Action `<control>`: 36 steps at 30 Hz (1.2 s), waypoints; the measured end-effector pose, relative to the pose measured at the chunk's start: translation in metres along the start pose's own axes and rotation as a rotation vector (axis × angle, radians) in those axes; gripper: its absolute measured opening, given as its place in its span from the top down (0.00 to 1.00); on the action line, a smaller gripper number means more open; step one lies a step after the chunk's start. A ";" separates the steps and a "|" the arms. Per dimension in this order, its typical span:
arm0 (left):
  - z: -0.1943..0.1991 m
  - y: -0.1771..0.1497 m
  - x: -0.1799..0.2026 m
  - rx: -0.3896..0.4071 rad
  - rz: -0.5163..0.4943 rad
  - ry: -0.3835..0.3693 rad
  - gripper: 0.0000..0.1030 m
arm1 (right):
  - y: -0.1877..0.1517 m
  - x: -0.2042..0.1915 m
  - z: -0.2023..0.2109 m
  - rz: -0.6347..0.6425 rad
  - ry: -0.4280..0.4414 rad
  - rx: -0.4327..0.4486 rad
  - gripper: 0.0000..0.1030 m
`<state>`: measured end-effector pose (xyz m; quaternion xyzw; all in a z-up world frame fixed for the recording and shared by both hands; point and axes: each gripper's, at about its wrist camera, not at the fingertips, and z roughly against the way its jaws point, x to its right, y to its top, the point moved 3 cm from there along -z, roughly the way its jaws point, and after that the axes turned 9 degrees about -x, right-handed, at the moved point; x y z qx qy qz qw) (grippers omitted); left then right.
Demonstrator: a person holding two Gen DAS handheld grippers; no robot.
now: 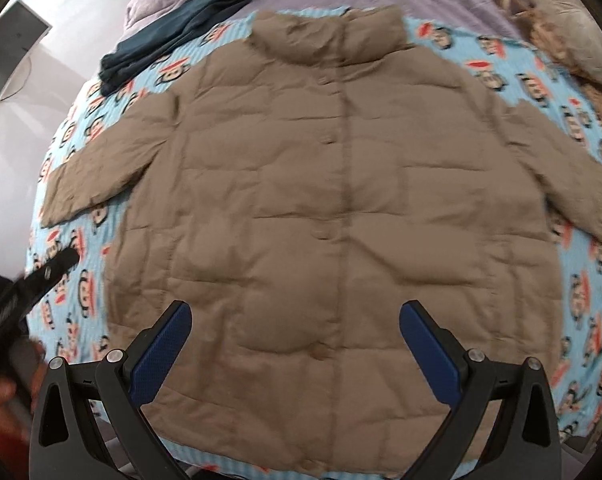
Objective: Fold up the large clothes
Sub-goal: 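Grasp the jacket side edge with the left tool and lift it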
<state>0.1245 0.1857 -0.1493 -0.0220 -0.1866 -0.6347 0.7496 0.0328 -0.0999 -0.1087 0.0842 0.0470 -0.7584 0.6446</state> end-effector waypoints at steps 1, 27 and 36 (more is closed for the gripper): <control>-0.004 0.008 -0.013 0.004 0.030 -0.020 0.00 | 0.002 -0.005 -0.004 0.009 0.005 -0.005 0.00; -0.064 0.159 -0.180 0.180 0.380 -0.209 0.93 | 0.110 -0.125 -0.083 0.035 0.268 -0.006 0.00; 0.008 0.157 -0.136 0.309 0.129 -0.172 0.93 | 0.171 -0.158 -0.122 -0.024 0.427 0.011 0.69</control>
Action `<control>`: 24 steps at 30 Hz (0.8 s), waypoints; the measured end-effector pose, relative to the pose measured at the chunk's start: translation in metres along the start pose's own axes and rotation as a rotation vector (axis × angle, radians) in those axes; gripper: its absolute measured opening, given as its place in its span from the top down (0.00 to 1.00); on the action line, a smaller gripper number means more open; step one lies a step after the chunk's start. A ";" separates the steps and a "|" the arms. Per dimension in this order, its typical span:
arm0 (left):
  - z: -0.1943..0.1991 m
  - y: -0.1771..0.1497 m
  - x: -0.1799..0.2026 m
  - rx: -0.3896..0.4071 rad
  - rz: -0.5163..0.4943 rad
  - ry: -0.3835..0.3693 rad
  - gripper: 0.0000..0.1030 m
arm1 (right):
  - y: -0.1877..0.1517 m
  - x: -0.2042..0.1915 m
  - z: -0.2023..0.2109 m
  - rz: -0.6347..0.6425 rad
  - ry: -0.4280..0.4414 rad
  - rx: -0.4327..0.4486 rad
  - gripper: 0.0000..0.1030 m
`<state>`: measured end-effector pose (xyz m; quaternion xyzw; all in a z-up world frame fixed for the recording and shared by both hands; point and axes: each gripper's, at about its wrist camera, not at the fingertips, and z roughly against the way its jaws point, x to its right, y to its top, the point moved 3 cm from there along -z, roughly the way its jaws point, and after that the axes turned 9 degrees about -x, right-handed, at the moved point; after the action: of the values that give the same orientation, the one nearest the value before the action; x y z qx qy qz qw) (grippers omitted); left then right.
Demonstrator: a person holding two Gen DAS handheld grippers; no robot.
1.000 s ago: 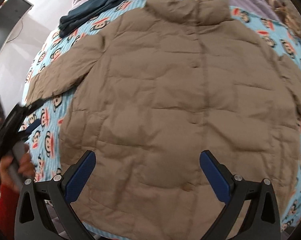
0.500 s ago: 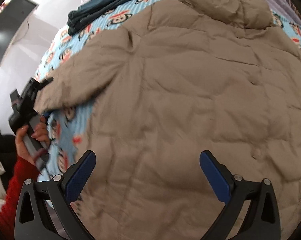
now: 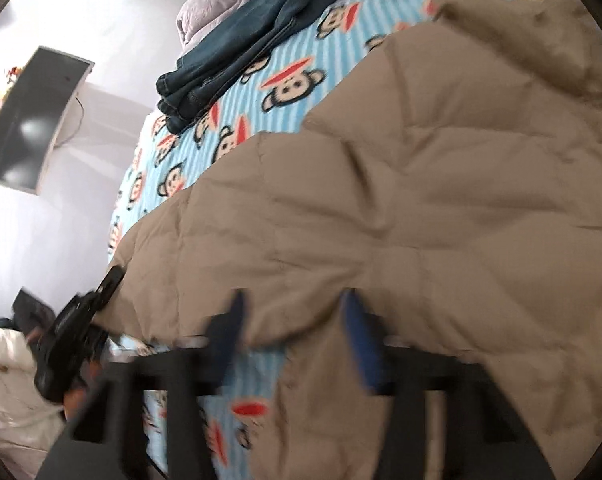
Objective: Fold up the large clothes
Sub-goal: 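Grasp the jacket side edge with the left tool and lift it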
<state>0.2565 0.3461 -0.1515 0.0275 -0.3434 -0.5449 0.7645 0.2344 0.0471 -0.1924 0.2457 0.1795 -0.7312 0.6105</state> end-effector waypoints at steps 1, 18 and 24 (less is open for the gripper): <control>0.004 0.000 0.009 0.010 -0.028 0.003 0.93 | 0.005 -0.003 -0.008 0.006 0.023 -0.004 0.70; -0.026 -0.068 0.227 -0.081 -0.550 -0.065 0.93 | 0.017 0.017 -0.046 0.000 0.145 -0.104 0.81; -0.083 -0.124 0.294 -0.188 -0.722 -0.017 0.93 | 0.000 0.097 0.046 -0.030 -0.034 0.045 0.81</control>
<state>0.2516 0.0176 -0.1214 0.0719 -0.2662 -0.8088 0.5195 0.2149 -0.0567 -0.2105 0.2439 0.1563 -0.7483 0.5968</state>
